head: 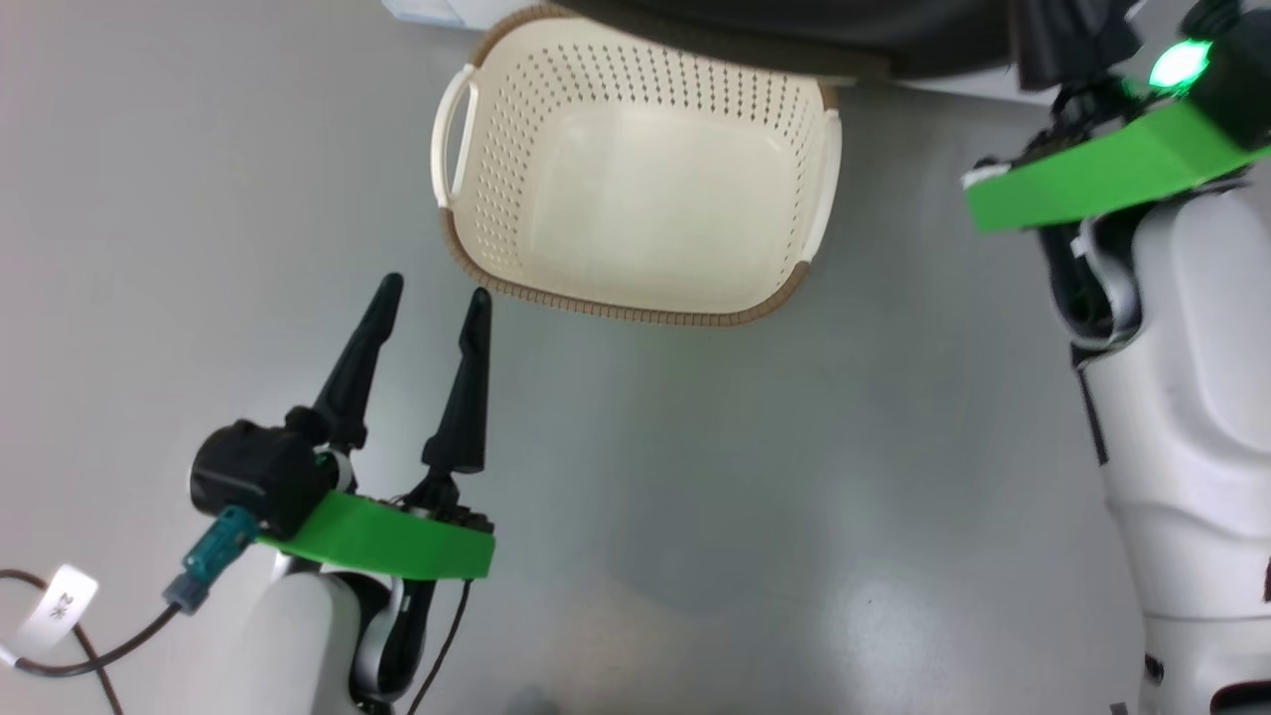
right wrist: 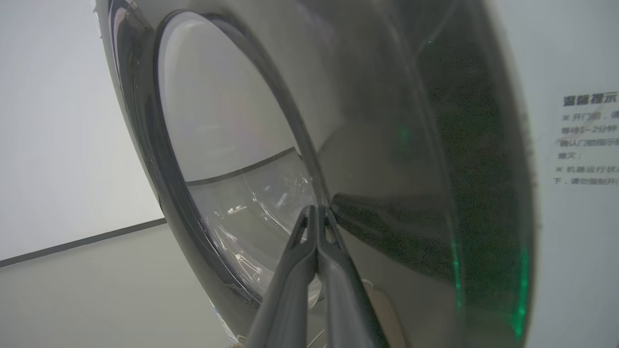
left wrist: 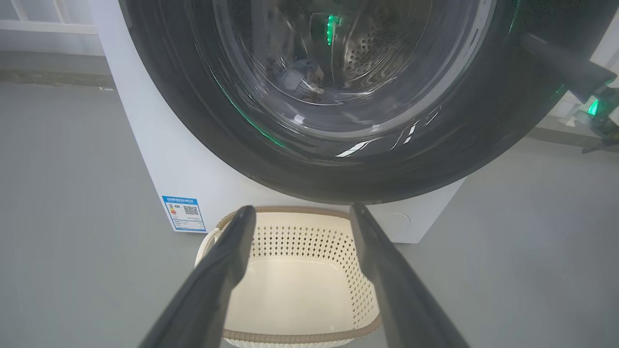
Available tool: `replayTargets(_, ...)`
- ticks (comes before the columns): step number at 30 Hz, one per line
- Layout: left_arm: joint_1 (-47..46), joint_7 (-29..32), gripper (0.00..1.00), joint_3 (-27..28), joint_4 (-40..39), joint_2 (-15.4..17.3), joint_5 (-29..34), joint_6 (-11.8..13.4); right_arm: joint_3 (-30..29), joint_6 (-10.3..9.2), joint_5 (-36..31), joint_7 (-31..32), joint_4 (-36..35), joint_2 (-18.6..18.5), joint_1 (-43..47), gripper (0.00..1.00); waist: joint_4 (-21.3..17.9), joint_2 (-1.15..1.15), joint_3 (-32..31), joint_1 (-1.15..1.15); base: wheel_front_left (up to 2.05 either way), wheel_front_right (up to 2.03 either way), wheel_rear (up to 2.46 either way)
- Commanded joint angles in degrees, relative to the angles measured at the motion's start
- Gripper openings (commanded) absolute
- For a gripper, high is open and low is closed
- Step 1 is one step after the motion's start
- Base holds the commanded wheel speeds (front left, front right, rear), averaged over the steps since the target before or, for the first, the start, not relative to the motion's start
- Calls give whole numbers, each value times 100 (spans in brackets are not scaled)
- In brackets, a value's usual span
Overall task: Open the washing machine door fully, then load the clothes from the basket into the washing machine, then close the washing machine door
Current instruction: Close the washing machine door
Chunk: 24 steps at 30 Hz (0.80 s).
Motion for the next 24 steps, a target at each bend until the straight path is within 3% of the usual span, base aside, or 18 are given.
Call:
replayTargets(1,-112,-37,100,92,-148,111,-58,7,-124,7,-25,-25,-95,101,-191,0,118,0,306,0,0,0,0)
replayTargets(8,-444,-37,100,-198,-166,111,-174,42,-557,7,-104,-25,13,-31,-717,0,294,0,539,0,0,0,0)
replayTargets(24,-569,-37,100,-322,-147,110,-152,39,-570,7,-140,-25,518,-241,-1677,0,335,0,751,0,0,0,0)
